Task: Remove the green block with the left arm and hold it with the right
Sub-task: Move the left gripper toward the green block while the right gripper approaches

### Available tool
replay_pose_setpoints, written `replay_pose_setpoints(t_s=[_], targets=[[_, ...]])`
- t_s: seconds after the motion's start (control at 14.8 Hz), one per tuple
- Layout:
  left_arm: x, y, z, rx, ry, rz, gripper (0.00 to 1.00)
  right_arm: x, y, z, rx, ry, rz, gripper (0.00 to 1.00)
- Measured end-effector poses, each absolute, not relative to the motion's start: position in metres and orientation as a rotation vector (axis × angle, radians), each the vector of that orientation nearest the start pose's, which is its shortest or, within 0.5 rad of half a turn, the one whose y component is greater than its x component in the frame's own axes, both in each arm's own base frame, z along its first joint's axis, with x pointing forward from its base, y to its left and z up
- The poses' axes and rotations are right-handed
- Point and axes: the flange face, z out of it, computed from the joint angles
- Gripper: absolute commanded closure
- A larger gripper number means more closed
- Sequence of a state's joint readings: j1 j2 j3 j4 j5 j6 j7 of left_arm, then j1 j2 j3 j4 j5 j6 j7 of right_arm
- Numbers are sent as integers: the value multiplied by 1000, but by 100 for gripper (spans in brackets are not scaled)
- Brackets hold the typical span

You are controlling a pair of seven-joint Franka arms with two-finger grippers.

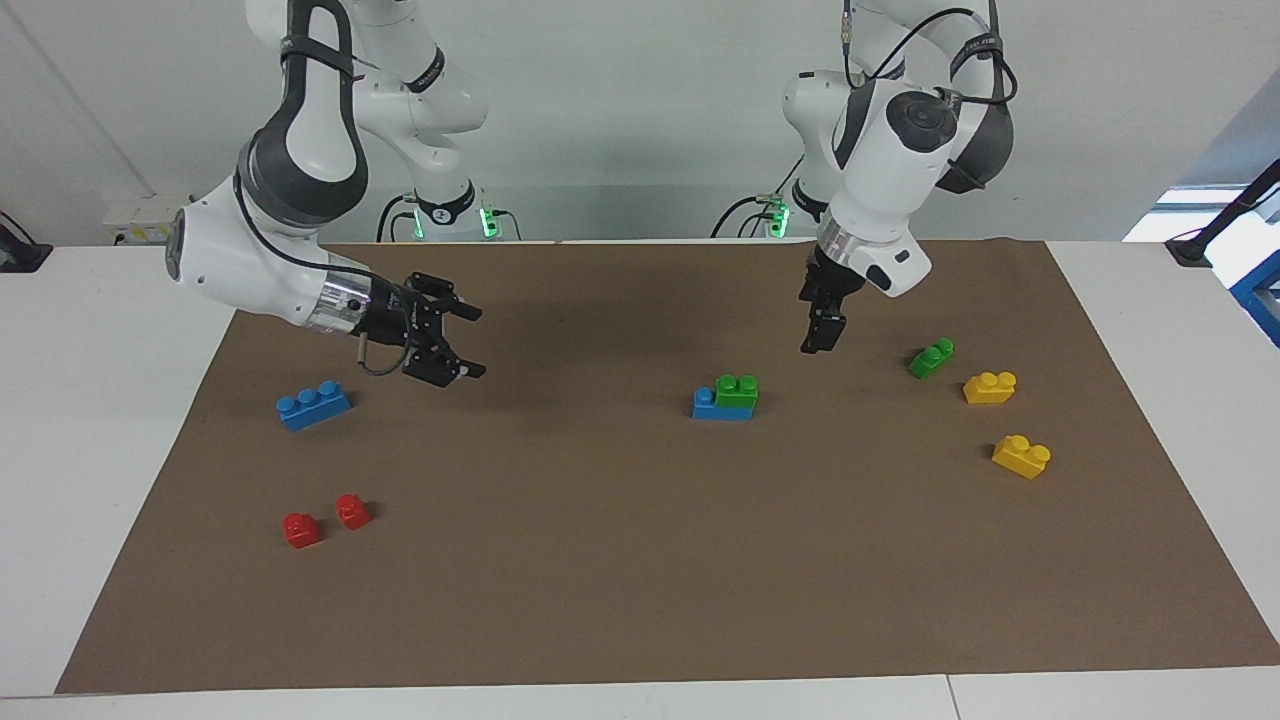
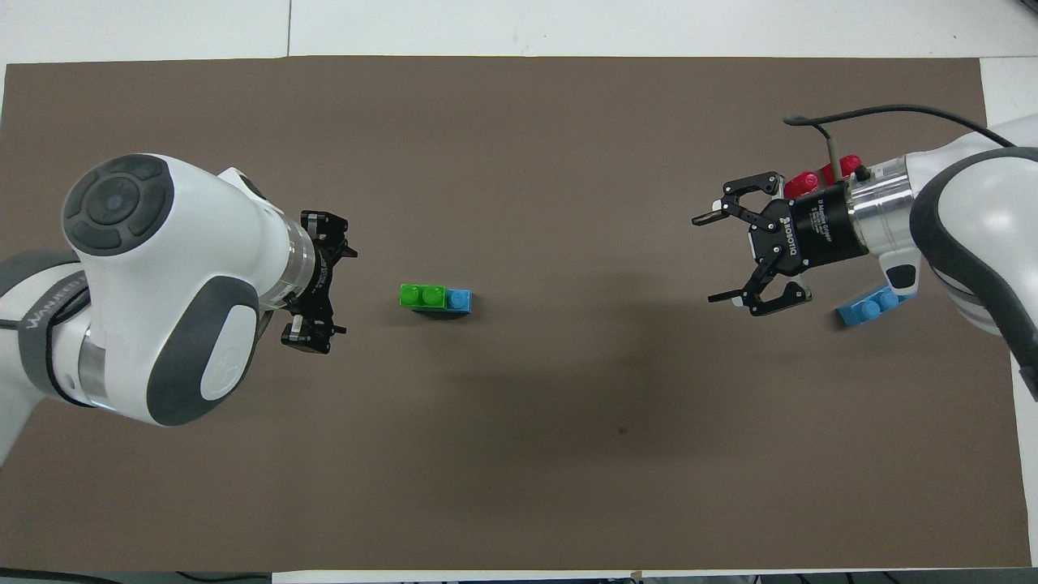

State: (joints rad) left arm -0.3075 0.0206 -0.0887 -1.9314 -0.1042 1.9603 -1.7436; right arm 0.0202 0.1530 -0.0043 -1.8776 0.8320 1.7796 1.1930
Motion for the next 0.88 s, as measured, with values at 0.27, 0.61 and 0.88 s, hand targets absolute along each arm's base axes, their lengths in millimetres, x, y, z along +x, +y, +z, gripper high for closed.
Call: replay_pose_setpoints(t_s=[0.27, 0.61, 0.88], targets=[[528, -234, 456, -2412, -2103, 131, 0, 582, 92, 422, -1833, 1726, 868, 0], [542, -251, 426, -2382, -2104, 158, 0, 584, 115, 405, -1822, 1739, 862, 0], [551, -254, 421, -2381, -2159, 134, 0, 576, 145, 384, -1799, 1754, 852, 0]])
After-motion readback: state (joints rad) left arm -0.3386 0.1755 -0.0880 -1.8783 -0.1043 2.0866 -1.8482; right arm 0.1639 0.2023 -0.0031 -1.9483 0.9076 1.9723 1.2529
